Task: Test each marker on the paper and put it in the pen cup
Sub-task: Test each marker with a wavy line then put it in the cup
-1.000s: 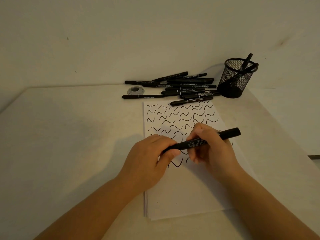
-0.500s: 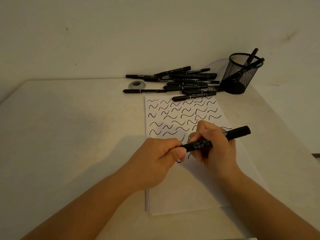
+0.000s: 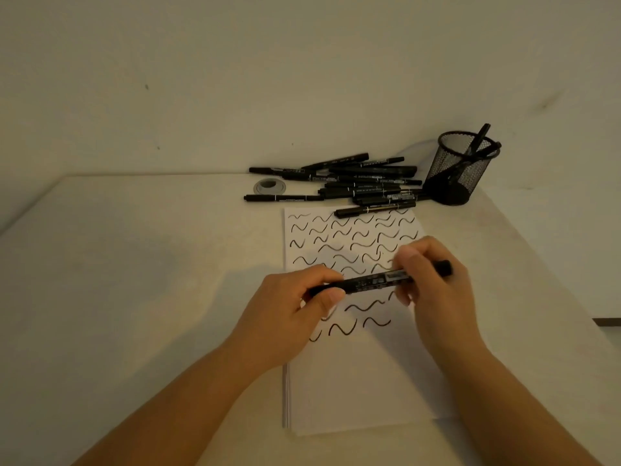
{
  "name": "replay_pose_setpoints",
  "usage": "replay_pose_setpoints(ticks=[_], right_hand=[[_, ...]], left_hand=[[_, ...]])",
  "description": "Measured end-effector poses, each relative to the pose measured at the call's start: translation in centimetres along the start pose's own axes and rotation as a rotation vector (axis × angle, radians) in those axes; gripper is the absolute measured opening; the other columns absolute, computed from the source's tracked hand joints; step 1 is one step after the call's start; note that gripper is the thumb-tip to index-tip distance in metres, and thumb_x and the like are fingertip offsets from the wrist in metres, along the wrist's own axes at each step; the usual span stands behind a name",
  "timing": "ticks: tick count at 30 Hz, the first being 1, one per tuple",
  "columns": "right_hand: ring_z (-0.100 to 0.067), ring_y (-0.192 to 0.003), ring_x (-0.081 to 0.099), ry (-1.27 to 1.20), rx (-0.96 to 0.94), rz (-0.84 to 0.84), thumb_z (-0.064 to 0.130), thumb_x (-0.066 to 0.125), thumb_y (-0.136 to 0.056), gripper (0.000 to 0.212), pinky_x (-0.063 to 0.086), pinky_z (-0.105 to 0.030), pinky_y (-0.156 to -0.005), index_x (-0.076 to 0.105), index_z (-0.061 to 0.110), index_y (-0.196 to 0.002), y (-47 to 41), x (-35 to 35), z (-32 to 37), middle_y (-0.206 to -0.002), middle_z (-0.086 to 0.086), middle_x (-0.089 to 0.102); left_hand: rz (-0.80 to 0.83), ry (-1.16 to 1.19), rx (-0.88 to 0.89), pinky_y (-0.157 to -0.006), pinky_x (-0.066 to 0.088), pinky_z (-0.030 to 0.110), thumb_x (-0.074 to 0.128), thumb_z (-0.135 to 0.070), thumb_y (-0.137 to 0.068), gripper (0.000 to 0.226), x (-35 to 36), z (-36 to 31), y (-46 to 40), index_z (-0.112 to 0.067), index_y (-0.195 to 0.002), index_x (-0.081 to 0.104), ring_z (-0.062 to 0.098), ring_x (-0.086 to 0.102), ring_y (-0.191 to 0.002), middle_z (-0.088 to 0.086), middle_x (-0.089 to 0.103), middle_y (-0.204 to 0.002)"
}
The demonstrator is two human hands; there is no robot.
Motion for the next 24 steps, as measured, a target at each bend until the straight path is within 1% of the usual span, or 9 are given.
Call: replay_pose_setpoints(ticks=[3,5,6,7,11,15,17,21,24], right_hand=[[-0.001,-0.048,0.044,0.171,-0.09,-0.118,0.021,0.056,-0.086,0.023,0.038,-0.011,-0.048,0.057,0.025,-0.063,-1.0,-2.4,1.4,-0.057,0.011,0.055],[0.001,-0.063,0.049,0.494,-0.299,-0.02,0.028,0.058,-0.081,0.012,0.037,-0.007,-0.06,0.059,0.03,-0.069,-1.2,-1.4,3.4,-0.064,0.018,0.056],[0.0,-0.072,0.05,0.682,-0.408,0.057,0.033,0.058,-0.078,0.005,0.037,-0.01,-0.067,0.062,0.031,-0.075,-1.1,-0.3,4.3,-0.071,0.02,0.058],[-0.003,-0.078,0.051,0.855,-0.513,0.129,0.036,0.059,-0.077,0.012,0.038,-0.015,-0.071,0.067,0.029,-0.083,-1.0,0.7,4.8,-0.076,0.017,0.061],[-0.017,-0.077,0.057,1.229,-0.744,0.294,0.034,0.067,-0.075,0.025,0.043,-0.026,-0.065,0.071,0.02,-0.095,-1.6,2.8,5.6,-0.081,0.006,0.067],[-0.02,-0.068,0.057,1.25,-0.832,0.293,0.023,0.075,-0.072,0.022,0.047,-0.031,-0.058,0.07,0.015,-0.093,-3.8,3.1,6.9,-0.076,0.0,0.066],[-0.021,-0.067,0.057,1.245,-0.849,0.267,0.019,0.076,-0.073,0.021,0.048,-0.032,-0.056,0.07,0.013,-0.091,-5.1,2.7,7.8,-0.076,-0.002,0.066],[-0.024,-0.069,0.058,1.314,-0.879,0.217,0.015,0.073,-0.075,0.018,0.051,-0.036,-0.056,0.068,0.009,-0.092,-8.1,1.4,9.1,-0.079,-0.005,0.066],[-0.021,-0.076,0.055,1.163,-0.698,0.059,0.015,0.064,-0.083,0.017,0.046,-0.033,-0.064,0.064,0.009,-0.098,-11.8,-1.9,10.0,-0.086,-0.003,0.064]], left_hand=[[-0.064,-0.132,-0.026,-0.052,0.038,0.009,0.05,-0.037,-0.088,0.013,-1.0,0.6,-0.6,-0.037,-0.096,0.06,-0.004,0.052,-0.059,-0.021,0.055,-0.064],[-0.091,-0.248,-0.031,-0.054,0.038,0.012,0.047,-0.041,-0.088,0.019,-1.5,0.7,-1.1,-0.035,-0.1,0.061,0.001,0.053,-0.062,-0.022,0.055,-0.067],[-0.096,-0.306,-0.025,-0.054,0.036,0.012,0.045,-0.043,-0.088,0.021,-1.6,0.5,-1.5,-0.035,-0.1,0.06,0.002,0.052,-0.061,-0.021,0.053,-0.067],[-0.096,-0.362,-0.012,-0.054,0.034,0.011,0.042,-0.046,-0.088,0.024,-1.6,0.1,-2.0,-0.036,-0.101,0.06,0.002,0.05,-0.06,-0.021,0.052,-0.066],[-0.104,-0.527,0.068,-0.057,0.033,0.012,0.036,-0.049,-0.09,0.029,-1.9,-2.0,-4.9,-0.035,-0.102,0.058,0.001,0.046,-0.064,-0.019,0.051,-0.073],[-0.133,-0.609,0.177,-0.053,0.026,0.008,0.036,-0.05,-0.089,0.032,-2.0,-4.4,-8.3,-0.033,-0.102,0.06,0.0,0.043,-0.065,-0.014,0.062,-0.082],[-0.145,-0.624,0.206,-0.052,0.029,0.013,0.039,-0.049,-0.089,0.031,-2.2,-5.4,-10.0,-0.031,-0.099,0.062,0.001,0.043,-0.064,-0.012,0.064,-0.082],[-0.156,-0.563,0.172,-0.052,0.036,0.017,0.045,-0.053,-0.083,0.029,-2.7,-6.7,-13.8,-0.031,-0.095,0.061,0.002,0.049,-0.058,-0.013,0.059,-0.068],[-0.173,-0.394,0.077,-0.056,0.045,0.023,0.044,-0.053,-0.083,0.029,-3.7,-5.8,-17.2,-0.033,-0.101,0.055,0.001,0.056,-0.06,-0.016,0.061,-0.069]])
Point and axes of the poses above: each hand's wrist, its own y-axis away from the middle knuckle, its own x-axis out of the palm, z = x × y, the point moved 8 cm from there along -y, towards the middle knuckle
